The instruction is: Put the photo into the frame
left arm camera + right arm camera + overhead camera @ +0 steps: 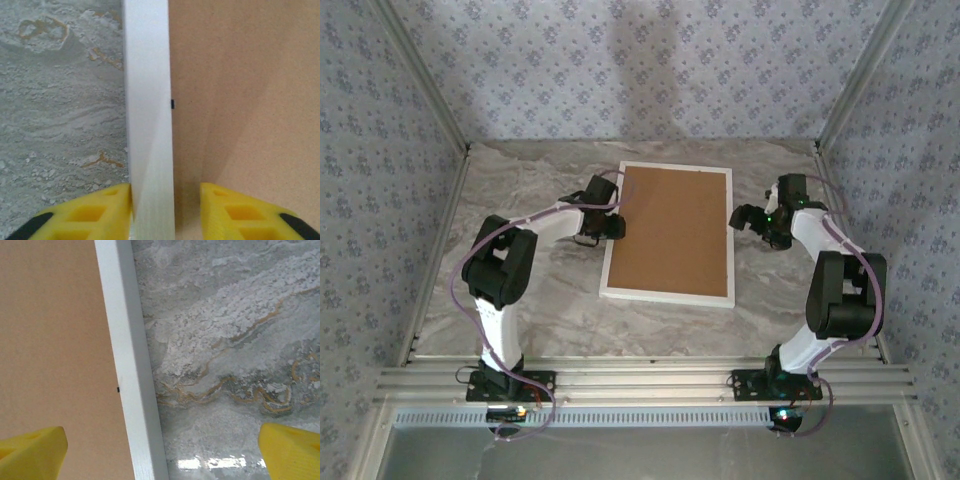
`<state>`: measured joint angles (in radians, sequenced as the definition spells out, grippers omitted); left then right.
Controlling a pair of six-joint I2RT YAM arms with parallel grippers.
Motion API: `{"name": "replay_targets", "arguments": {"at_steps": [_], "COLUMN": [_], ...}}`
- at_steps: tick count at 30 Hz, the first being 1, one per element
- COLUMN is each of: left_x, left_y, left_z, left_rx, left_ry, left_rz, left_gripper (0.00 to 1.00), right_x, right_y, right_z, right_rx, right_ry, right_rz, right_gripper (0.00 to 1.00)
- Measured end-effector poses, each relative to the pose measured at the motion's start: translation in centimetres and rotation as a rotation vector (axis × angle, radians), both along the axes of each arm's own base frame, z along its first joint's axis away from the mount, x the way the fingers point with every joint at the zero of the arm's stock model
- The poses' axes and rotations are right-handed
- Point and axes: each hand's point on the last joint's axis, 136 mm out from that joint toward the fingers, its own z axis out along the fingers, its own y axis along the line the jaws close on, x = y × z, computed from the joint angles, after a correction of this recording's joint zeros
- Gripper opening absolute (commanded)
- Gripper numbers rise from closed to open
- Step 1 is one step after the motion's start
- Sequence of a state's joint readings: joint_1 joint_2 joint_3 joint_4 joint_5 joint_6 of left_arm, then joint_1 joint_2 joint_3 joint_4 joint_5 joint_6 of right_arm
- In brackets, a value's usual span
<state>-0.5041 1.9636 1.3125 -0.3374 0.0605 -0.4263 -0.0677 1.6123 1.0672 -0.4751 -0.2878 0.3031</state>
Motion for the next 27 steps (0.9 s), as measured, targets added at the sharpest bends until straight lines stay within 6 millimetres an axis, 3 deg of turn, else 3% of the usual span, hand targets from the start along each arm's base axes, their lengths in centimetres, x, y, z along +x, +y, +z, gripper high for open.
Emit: {"name": "replay_targets", "arguments": {"at_steps": [2,10,12,15,17,20,23,27], "left_x": [0.2,-0.1,-0.5,-1.0,-1.2,-1.3,-1.3,-1.3], "left_y": [0.3,2.7,3.5,4.2,4.4,4.4,4.4,4.4], "left_z": [0.1,0.2,0.2,0.2,0.2,0.3,0.2,0.2], "left_rx": [-0.002,-0.029,-0.023,-0.016,-0.016,-0.018,-0.018,-0.015], "left_ry": [-0.001,-0.028,-0.026,-0.023,-0.021,-0.024,-0.025,-0.027], "left_rz": [0.014,0.067,0.083,0.096,0.099,0.099,0.098,0.091], "left_gripper": [0.23,0.15,0.1,0.1,0.1,0.09,0.01,0.0], "right_x": [0.2,1.1,1.9,4.1,5.8,7.8,9.9,12.5], "right_y": [0.2,1.1,1.4,1.6,1.8,2.4,3.4,4.5], "right_z": [0.1,-0.3,-0.5,-0.3,-0.2,-0.4,-0.9,-1.6], "right_rx": [0.009,0.024,0.032,0.043,0.047,0.05,0.048,0.041], "right_ry": [-0.009,-0.007,-0.005,-0.013,-0.026,-0.034,-0.034,-0.027], "right_rz": [0.001,0.025,0.03,0.035,0.041,0.058,0.079,0.1], "right_gripper": [1.0,0.99,0.87,0.68,0.62,0.62,0.63,0.65]}}
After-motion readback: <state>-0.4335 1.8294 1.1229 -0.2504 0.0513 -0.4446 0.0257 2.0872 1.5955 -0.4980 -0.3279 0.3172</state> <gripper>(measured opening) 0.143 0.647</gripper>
